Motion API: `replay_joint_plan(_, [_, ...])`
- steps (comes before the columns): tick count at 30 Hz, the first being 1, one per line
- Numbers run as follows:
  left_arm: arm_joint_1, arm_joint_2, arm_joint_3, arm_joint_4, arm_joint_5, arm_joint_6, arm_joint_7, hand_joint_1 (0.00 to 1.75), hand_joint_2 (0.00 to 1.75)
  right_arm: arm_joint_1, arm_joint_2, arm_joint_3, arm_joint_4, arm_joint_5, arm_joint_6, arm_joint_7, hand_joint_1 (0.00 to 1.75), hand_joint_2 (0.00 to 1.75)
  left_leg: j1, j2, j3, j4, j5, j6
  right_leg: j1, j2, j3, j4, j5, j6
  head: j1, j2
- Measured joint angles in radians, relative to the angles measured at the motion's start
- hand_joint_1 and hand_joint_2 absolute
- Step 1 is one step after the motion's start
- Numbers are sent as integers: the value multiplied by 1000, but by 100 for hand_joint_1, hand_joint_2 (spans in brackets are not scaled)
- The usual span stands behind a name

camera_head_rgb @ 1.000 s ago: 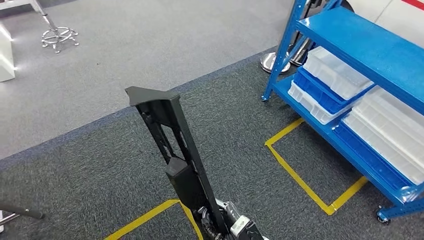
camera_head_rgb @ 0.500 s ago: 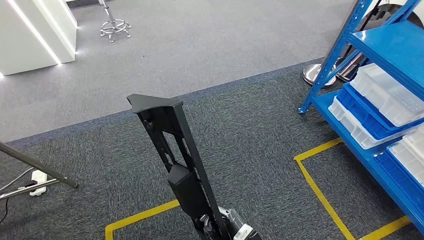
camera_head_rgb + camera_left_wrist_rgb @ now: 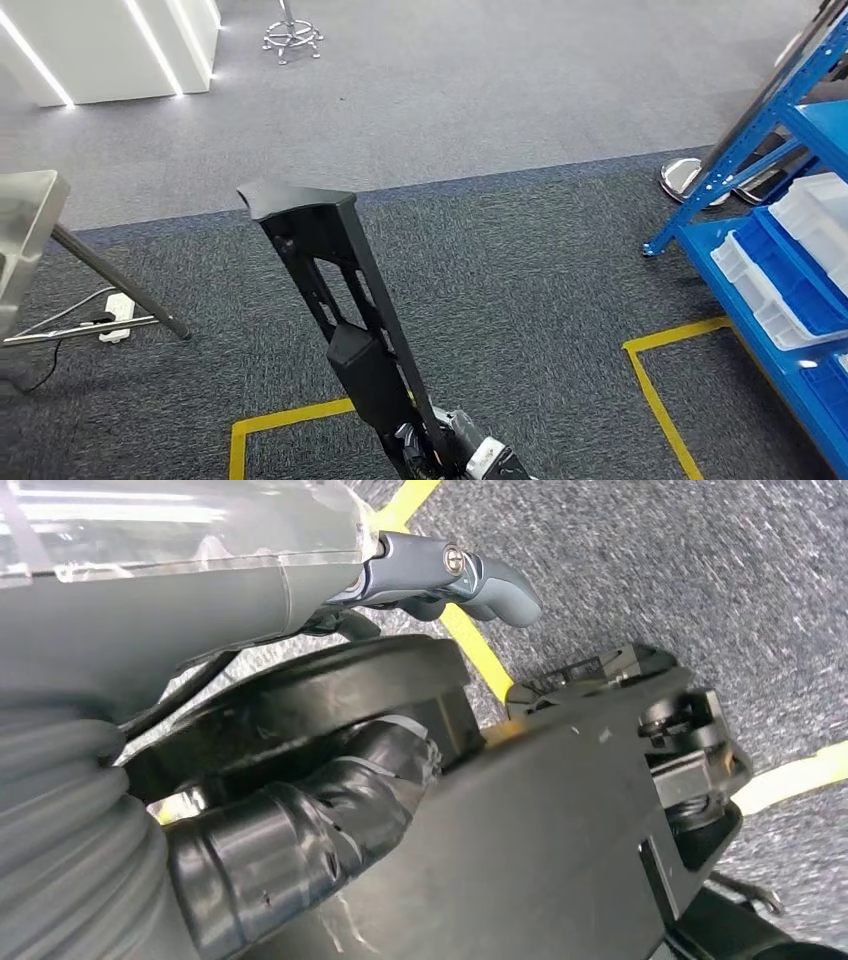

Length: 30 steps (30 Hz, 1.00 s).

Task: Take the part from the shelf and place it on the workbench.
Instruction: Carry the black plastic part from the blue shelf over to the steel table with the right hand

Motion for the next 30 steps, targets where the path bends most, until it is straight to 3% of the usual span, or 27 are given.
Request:
replay_joint_plan(2, [0,0,0,0,2,-3,2,0,175,-13,3,0,5,1,21,3,175,175,-1,-25,0,4,-2,-2,0,35,51,-130,69,-11,0,0])
replay_joint_plan(3, [-1,1,0,0,6,-4,8,0,175,-19,4,0,7,0,32,3,175,175,-2,-35,-3,6,-2,-4,1,50,70,-174,83,-15,0,0])
replay_joint_plan(5, [-4,11,2,0,19,-9,25,0,175,-30,7,-1,12,-8,58,3,175,175,-1,-55,-11,7,-1,-14,3,58,83,-204,79,-17,0,0])
replay_joint_plan(7, [-6,33,4,0,31,-22,33,0,175,-39,7,-1,16,-21,77,0,175,175,-1,-59,-14,8,-3,-26,-1,41,91,-215,79,-21,-1,0])
replay_joint_plan(9, [-6,51,6,0,36,-34,28,0,175,-42,6,-1,16,-32,85,-4,175,175,-3,-22,-34,60,-37,-37,-6,19,101,-226,80,-30,-4,0])
replay_joint_plan(11, [-10,63,8,0,38,-39,22,0,175,-42,4,-1,16,-39,90,-7,175,175,-1,26,-88,181,-100,-46,-4,-7,105,-228,78,-38,-7,0])
replay_joint_plan(12, [-12,67,8,0,39,-40,20,0,175,-42,2,-1,16,-40,93,-7,175,175,1,36,-114,239,-124,-50,-3,-21,105,-227,76,-39,-8,0])
replay_joint_plan(13, [-14,71,9,0,40,-40,19,0,175,-42,0,-1,16,-42,94,-7,175,175,2,42,-127,270,-130,-53,-2,-33,105,-225,74,-39,-8,0])
replay_joint_plan(14, [-14,73,9,0,40,-40,19,0,175,-43,-1,-1,16,-42,95,-7,175,175,4,46,-122,265,-117,-55,-2,-45,105,-224,72,-38,-8,0])
replay_joint_plan(15, [-13,75,9,0,40,-40,20,0,175,-45,-1,-1,16,-43,95,-7,175,175,6,51,-99,223,-88,-55,-2,-55,107,-222,69,-36,-8,0])
replay_joint_plan(17, [-5,78,9,0,38,-38,23,0,175,-52,-1,-1,17,-43,96,-7,175,175,5,86,-34,91,-27,-52,1,-72,111,-218,63,-31,-8,0])
replay_joint_plan(19, [1,80,10,0,38,-37,24,0,175,-58,-1,-1,17,-44,97,-7,175,175,-3,119,-4,17,-9,-41,8,-88,110,-215,60,-23,-7,0])
replay_joint_plan(20, [2,80,10,0,37,-38,23,0,175,-61,-1,-1,17,-44,98,-8,175,175,-7,121,-6,12,-11,-34,11,-97,108,-215,61,-20,-6,0])
replay_joint_plan(22, [3,81,10,0,37,-38,22,0,175,-68,-1,-1,17,-45,102,-8,175,175,-4,100,-8,5,-6,-20,10,-106,110,-213,57,-11,-6,0])
replay_joint_plan(24, [1,81,11,0,37,-38,22,0,175,-78,-1,-1,17,-47,106,-9,175,175,0,80,-4,-3,1,-6,6,-66,95,-173,27,-2,-5,0])
replay_joint_plan(26, [-1,80,11,0,37,-39,22,0,175,-82,-2,-1,19,-49,110,-10,175,175,1,63,-3,-5,3,2,3,-17,40,-59,-32,1,-4,0])
replay_joint_plan(27, [-1,80,11,0,36,-40,22,0,175,-82,-3,-1,20,-50,111,-10,175,175,1,52,-4,-4,3,5,3,-10,7,5,-55,2,-3,0])
replay_joint_plan(28, [-2,80,11,0,36,-40,22,0,175,-82,-3,-1,22,-51,112,-10,175,175,0,40,-4,-4,3,6,2,-7,-17,48,-62,2,-3,0])
replay_joint_plan(29, [-2,80,11,0,36,-41,22,0,175,-83,-4,-1,24,-53,113,-10,175,175,0,27,-3,-2,3,6,2,-6,-26,57,-49,2,-3,0])
replay_joint_plan(30, [-2,80,11,0,36,-42,22,0,175,-85,-4,-1,24,-54,114,-10,175,175,0,14,-2,0,2,6,1,-4,-16,27,-18,0,-3,0])
